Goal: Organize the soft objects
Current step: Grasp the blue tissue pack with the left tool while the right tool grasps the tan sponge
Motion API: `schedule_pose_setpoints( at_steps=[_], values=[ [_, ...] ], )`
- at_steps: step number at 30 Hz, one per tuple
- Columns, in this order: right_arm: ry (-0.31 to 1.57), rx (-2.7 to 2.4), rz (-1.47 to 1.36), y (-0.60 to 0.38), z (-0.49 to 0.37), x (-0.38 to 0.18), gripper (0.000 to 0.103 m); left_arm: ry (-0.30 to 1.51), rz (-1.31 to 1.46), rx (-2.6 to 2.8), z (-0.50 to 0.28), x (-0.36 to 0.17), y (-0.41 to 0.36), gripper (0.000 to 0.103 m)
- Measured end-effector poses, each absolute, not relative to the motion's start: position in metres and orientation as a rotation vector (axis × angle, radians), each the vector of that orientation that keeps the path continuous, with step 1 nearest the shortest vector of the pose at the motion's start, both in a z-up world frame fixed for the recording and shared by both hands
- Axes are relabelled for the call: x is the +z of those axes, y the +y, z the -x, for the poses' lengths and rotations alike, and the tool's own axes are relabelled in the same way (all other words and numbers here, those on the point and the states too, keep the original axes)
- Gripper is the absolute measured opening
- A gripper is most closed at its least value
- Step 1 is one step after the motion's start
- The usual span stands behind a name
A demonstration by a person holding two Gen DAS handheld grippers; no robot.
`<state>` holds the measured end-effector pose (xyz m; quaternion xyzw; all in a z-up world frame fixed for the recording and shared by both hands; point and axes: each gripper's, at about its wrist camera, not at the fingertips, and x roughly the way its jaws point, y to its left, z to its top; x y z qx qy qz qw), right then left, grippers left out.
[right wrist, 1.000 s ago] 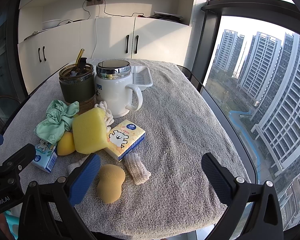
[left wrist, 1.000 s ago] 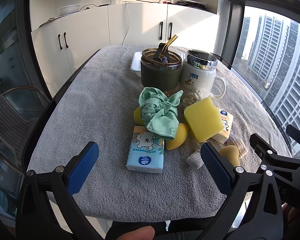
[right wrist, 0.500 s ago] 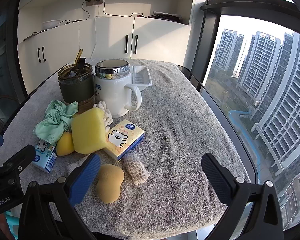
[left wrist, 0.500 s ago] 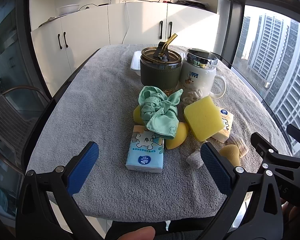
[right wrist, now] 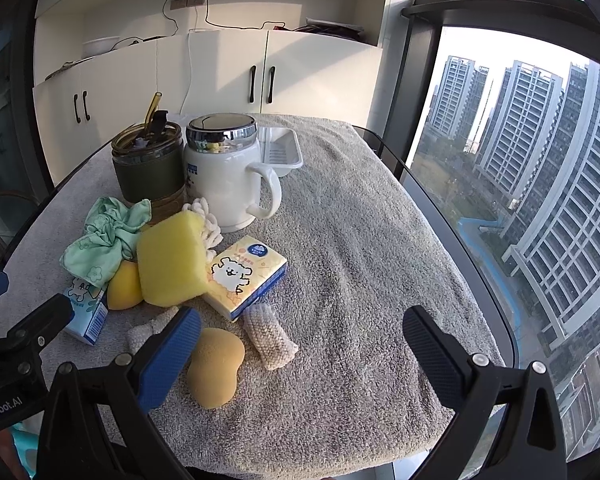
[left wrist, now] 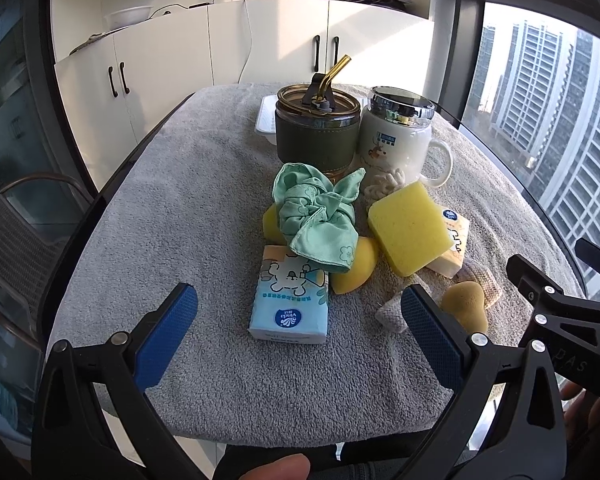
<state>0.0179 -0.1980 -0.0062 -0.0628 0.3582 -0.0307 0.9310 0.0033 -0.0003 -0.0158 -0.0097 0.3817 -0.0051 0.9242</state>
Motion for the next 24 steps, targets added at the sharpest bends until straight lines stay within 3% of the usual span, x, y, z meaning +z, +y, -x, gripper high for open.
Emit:
schedule_pose_setpoints(
  at_steps=[12, 24],
  values=[
    [0.802, 0.050, 0.107, -0.219, -0.012, -0.033, 0.103, 0.933, -0.032, -0.123, 0.013, -0.069, 0.032, 0.102],
    [0.847, 0.218, 0.025, -0.206, -0.024, -0.035, 0.095, 0.935, -0.013, -0.133, -0.017, -0.064, 0.033, 0.102]
  ],
)
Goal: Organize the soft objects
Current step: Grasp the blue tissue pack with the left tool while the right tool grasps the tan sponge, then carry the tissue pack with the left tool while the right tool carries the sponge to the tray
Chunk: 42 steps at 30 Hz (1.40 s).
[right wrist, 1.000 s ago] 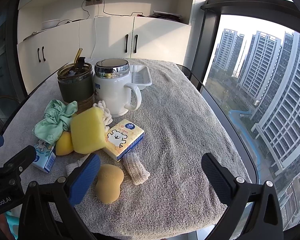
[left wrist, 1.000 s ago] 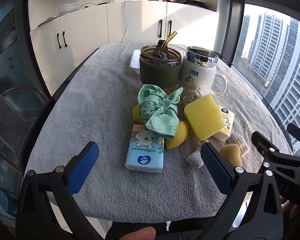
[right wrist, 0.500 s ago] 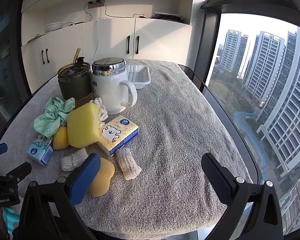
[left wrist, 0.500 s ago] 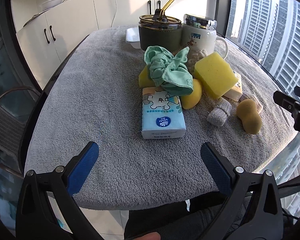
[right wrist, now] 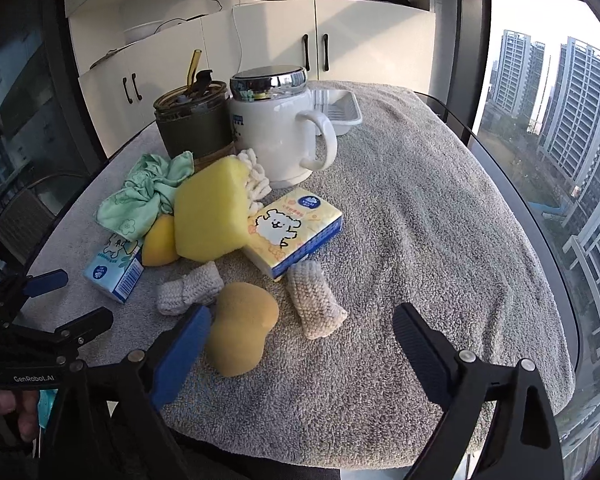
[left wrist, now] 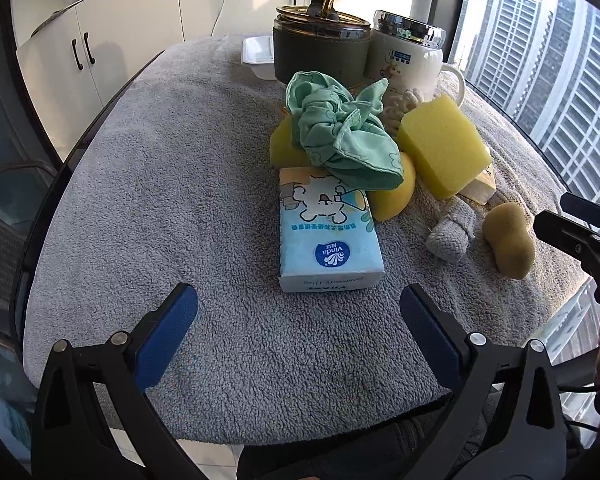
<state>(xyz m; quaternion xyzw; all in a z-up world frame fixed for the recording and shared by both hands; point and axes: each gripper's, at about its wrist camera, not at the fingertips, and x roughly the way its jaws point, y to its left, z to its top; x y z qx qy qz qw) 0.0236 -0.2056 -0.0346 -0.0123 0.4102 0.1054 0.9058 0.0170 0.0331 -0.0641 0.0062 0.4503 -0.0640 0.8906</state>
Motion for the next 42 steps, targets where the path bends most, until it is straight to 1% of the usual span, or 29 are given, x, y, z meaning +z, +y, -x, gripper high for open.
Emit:
schedule_pose_setpoints(
  at_steps=[3, 7, 13, 15, 16, 24, 31, 32, 33, 34, 35, 36, 37, 39, 40, 41, 42],
  values=[
    [0.853, 0.257, -0.008, -0.201, -0.020, -0.034, 0.095, 0.931, -0.006, -0.162, -0.023, -0.062, 0.035, 0.102],
    [0.933, 0.254, 0.015, -0.190, -0.025, -0.054, 0.095, 0.952, 0.019, -0.192, -0.036, -0.063, 0.037, 0.102],
    [0.999, 0.239, 0.019, -0.181, -0.035, -0.071, 0.092, 1.022, 0.035, -0.167, -0.057, -0.071, 0.037, 0.102],
    [1.012, 0.228, 0.012, -0.182, -0.040, -0.074, 0.089, 1.048, 0.054, -0.167, -0.061, -0.075, 0.038, 0.098],
    [1.019, 0.223, 0.008, -0.182, -0.043, -0.076, 0.089, 1.051, 0.053, -0.164, -0.063, -0.075, 0.038, 0.098],
    [1.027, 0.204, 0.015, -0.181, -0.048, -0.075, 0.088, 1.076, 0.096, -0.152, -0.075, -0.073, 0.050, 0.097],
    [1.021, 0.184, 0.068, -0.169, -0.041, -0.079, 0.088, 1.080, 0.037, -0.130, -0.080, -0.077, 0.044, 0.097],
    [1.021, 0.182, 0.071, -0.168, -0.041, -0.080, 0.088, 1.074, 0.043, -0.130, -0.079, -0.077, 0.043, 0.094],
    [1.019, 0.181, 0.071, -0.168, -0.041, -0.080, 0.088, 1.063, 0.040, -0.125, -0.079, -0.076, 0.043, 0.085],
    [1.015, 0.178, 0.071, -0.168, -0.040, -0.080, 0.086, 1.055, 0.020, -0.113, -0.079, -0.076, 0.042, 0.079],
    [1.011, 0.172, 0.073, -0.168, -0.040, -0.080, 0.081, 1.048, -0.003, -0.097, -0.077, -0.075, 0.040, 0.066],
    [1.004, 0.167, 0.074, -0.168, -0.041, -0.080, 0.073, 1.040, -0.010, -0.092, -0.076, -0.074, 0.041, 0.053],
    [0.997, 0.167, 0.069, -0.170, -0.041, -0.079, 0.067, 1.040, -0.006, -0.089, -0.076, -0.074, 0.043, 0.052],
    [0.987, 0.177, 0.055, -0.173, -0.041, -0.077, 0.045, 1.039, 0.012, -0.098, -0.075, -0.074, 0.047, 0.051],
    [0.986, 0.185, 0.052, -0.175, -0.042, -0.076, 0.038, 1.036, 0.017, -0.100, -0.075, -0.074, 0.048, 0.051],
    [0.985, 0.188, 0.054, -0.174, -0.041, -0.076, 0.035, 1.033, 0.019, -0.102, -0.073, -0.074, 0.048, 0.051],
    [0.981, 0.191, 0.055, -0.174, -0.041, -0.076, 0.035, 1.029, 0.024, -0.104, -0.073, -0.074, 0.049, 0.051]
  ],
)
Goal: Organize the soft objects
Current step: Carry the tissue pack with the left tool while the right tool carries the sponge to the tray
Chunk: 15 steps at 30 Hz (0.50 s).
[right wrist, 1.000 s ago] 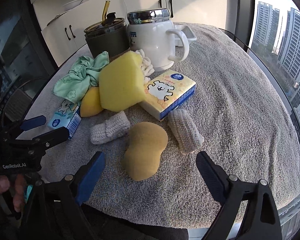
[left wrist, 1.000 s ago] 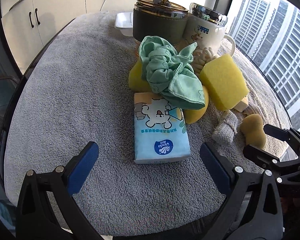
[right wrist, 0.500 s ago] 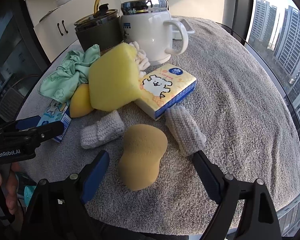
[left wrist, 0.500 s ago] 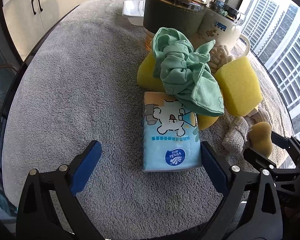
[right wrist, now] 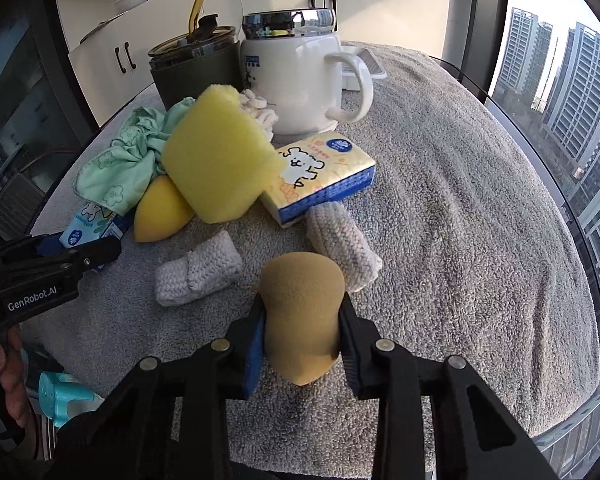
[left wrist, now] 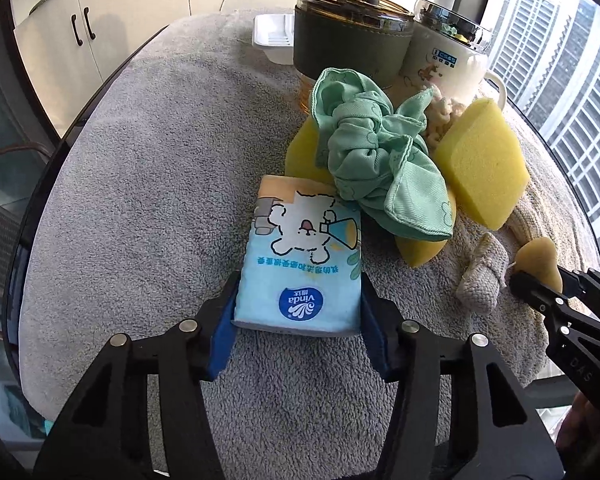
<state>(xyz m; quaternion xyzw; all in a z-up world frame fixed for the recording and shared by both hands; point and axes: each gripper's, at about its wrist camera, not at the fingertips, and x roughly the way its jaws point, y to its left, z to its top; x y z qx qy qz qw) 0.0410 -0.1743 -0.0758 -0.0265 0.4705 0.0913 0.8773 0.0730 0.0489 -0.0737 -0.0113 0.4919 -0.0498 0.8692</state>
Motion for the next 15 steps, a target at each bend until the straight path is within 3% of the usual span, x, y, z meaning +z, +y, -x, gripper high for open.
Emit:
schedule_pose_setpoints(
  at_steps=[15],
  values=[
    [0.943, 0.245, 0.039, -0.184, -0.032, -0.062, 0.033, 1.008, 0.080, -0.144, -0.054, -0.071, 0.056, 0.050]
  ],
)
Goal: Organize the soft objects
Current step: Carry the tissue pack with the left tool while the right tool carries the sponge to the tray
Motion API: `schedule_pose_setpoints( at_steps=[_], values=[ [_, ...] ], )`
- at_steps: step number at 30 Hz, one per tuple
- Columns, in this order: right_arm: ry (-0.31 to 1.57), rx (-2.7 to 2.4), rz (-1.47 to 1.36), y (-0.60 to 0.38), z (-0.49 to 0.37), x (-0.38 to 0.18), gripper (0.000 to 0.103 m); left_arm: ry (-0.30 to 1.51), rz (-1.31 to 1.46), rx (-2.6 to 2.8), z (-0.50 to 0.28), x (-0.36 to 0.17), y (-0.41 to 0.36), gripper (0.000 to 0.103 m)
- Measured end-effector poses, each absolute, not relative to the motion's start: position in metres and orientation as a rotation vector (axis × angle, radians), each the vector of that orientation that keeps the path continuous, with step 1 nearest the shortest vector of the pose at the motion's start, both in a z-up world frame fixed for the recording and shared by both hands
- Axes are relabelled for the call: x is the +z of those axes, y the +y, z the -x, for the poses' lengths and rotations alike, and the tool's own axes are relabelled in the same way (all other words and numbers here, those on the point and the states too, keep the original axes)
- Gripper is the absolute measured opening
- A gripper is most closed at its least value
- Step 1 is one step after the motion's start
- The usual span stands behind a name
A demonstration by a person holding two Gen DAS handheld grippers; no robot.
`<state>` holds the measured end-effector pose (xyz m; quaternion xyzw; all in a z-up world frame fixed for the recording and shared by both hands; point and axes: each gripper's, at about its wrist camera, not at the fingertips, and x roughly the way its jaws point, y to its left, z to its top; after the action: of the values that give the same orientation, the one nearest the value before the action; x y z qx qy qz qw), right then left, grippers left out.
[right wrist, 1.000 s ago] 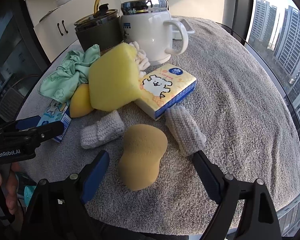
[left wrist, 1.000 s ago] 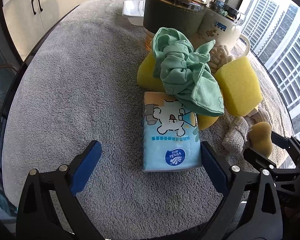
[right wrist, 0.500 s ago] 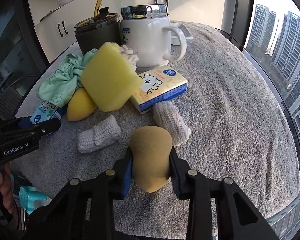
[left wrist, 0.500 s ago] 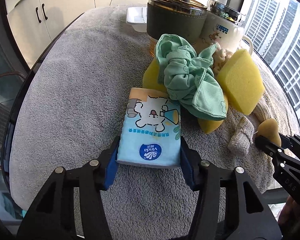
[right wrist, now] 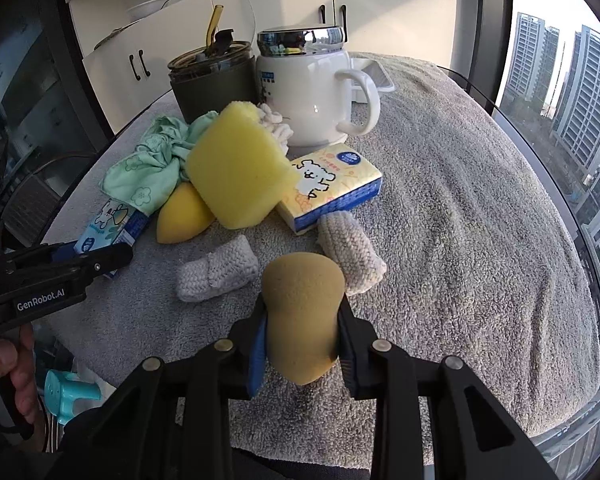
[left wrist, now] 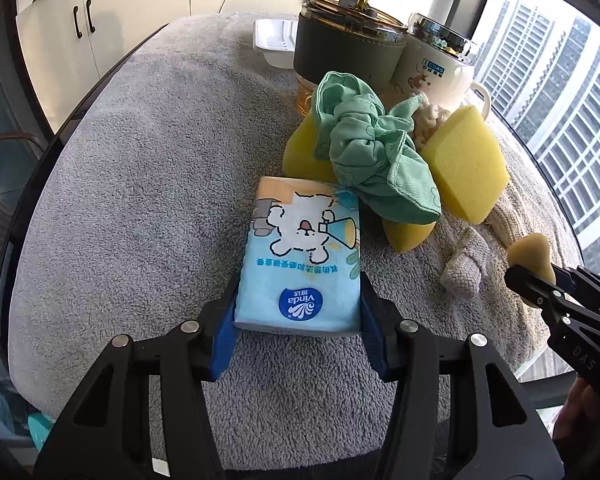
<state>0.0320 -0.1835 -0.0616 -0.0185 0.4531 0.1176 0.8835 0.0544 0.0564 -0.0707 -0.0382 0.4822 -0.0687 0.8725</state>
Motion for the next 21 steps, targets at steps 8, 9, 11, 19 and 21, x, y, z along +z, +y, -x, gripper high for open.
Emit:
schedule_pose_setpoints(
  at_steps=[8, 9, 11, 19, 21],
  values=[
    [0.910, 0.248, 0.070, -0.183, -0.028, -0.046, 0.033, 0.997, 0.088, -0.156, -0.039, -0.058, 0.063, 0.050],
    [0.909, 0.249, 0.074, -0.184, -0.029, -0.045, 0.033, 0.996, 0.091, -0.163, -0.038, -0.056, 0.064, 0.050],
    [0.910, 0.251, 0.079, -0.185, -0.030, -0.043, 0.033, 0.993, 0.090, -0.172, -0.037, -0.051, 0.065, 0.050],
    [0.881, 0.230, 0.098, -0.202, -0.046, -0.020, 0.033, 0.977, 0.111, -0.211, -0.040, -0.021, 0.072, 0.050],
    [0.870, 0.226, 0.104, -0.208, -0.053, -0.013, 0.033, 0.954, 0.104, -0.201, -0.043, -0.012, 0.077, 0.050]
  ],
)
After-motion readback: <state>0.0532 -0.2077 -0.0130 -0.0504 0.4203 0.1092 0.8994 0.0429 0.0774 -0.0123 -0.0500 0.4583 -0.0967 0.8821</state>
